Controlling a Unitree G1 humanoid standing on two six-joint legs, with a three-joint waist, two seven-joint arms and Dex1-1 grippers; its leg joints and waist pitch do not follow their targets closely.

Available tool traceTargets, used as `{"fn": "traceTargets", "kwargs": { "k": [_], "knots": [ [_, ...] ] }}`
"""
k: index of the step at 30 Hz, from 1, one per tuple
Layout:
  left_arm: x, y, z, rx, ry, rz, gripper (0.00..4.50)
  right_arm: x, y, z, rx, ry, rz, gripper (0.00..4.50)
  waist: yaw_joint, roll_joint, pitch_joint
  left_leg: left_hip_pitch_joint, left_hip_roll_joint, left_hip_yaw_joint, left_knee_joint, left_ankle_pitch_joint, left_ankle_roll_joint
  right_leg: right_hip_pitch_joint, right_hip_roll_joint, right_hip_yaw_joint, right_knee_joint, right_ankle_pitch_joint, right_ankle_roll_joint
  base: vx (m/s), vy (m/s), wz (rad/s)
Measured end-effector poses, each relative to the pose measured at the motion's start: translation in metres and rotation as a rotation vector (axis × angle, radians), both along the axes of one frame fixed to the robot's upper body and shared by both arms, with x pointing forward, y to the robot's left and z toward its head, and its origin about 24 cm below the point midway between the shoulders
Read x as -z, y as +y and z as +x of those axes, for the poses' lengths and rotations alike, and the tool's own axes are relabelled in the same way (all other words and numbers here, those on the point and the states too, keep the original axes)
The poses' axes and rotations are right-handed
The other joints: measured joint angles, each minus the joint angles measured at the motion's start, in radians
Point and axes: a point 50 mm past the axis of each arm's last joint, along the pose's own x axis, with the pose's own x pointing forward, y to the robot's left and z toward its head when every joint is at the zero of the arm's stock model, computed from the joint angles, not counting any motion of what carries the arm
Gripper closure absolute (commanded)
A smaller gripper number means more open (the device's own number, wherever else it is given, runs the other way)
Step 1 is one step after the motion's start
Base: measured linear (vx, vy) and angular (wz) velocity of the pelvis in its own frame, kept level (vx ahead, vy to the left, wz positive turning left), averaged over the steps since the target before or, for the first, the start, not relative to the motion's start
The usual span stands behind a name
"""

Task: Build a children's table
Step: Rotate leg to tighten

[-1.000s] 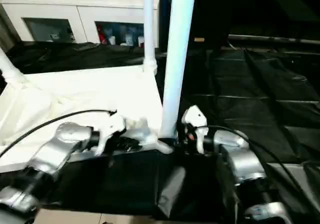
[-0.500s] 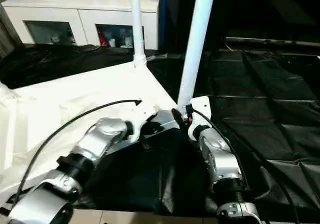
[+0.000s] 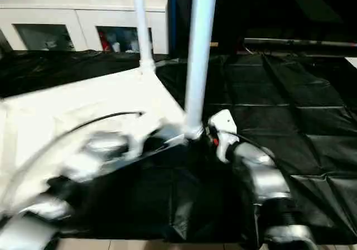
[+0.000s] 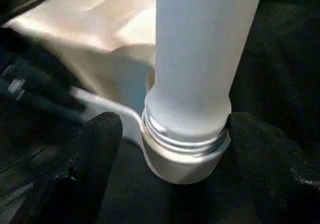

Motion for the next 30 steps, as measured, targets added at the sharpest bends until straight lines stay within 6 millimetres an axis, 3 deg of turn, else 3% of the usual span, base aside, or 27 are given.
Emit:
{"fn": "traceTargets", "kwargs": {
  "k": [10, 14, 23, 30],
  "knots": [
    [-0.003, 0.015, -0.019, 0.155, 0.075, -0.022, 4.5, -0.009, 0.004, -0.01, -0.243, 0.022, 0.014, 0.82, 0.027, -0.001, 0.0, -0.003, -0.001, 0.003, 0.002, -0.001, 0.001, -0.001, -0.001, 0.002, -0.001, 0.001, -0.003, 0.0, 0.0, 0.0],
    [-0.001, 0.018, -0.025, 0.186, 0.094, -0.023, 4.5, -0.008, 0.005, -0.014, -0.323, 0.041, 0.003, 0.82, 0.027, -0.001, 0.001, -0.002, -0.001, 0.003, 0.003, -0.001, 0.001, 0.0, -0.001, 0.003, -0.001, 0.001, -0.003, 0.0, 0.0, 0.0],
    [-0.002, 0.018, -0.027, 0.192, 0.104, -0.022, 4.5, -0.007, 0.005, -0.014, -0.325, 0.027, -0.012, 1.68, 0.027, -0.002, 0.001, -0.002, -0.001, 0.003, 0.003, 0.0, 0.001, 0.0, -0.001, 0.003, -0.001, 0.001, -0.003, 0.0, 0.0, 0.0],
    [-0.001, 0.017, -0.025, 0.162, 0.092, -0.018, 4.5, -0.004, 0.006, -0.012, -0.278, 0.026, 0.008, 1.94, 0.025, -0.005, 0.001, -0.001, -0.001, 0.003, 0.004, 0.0, 0.001, 0.001, -0.001, 0.003, 0.0, 0.002, -0.003, 0.0, 0.0, 0.0]
  ]
}}
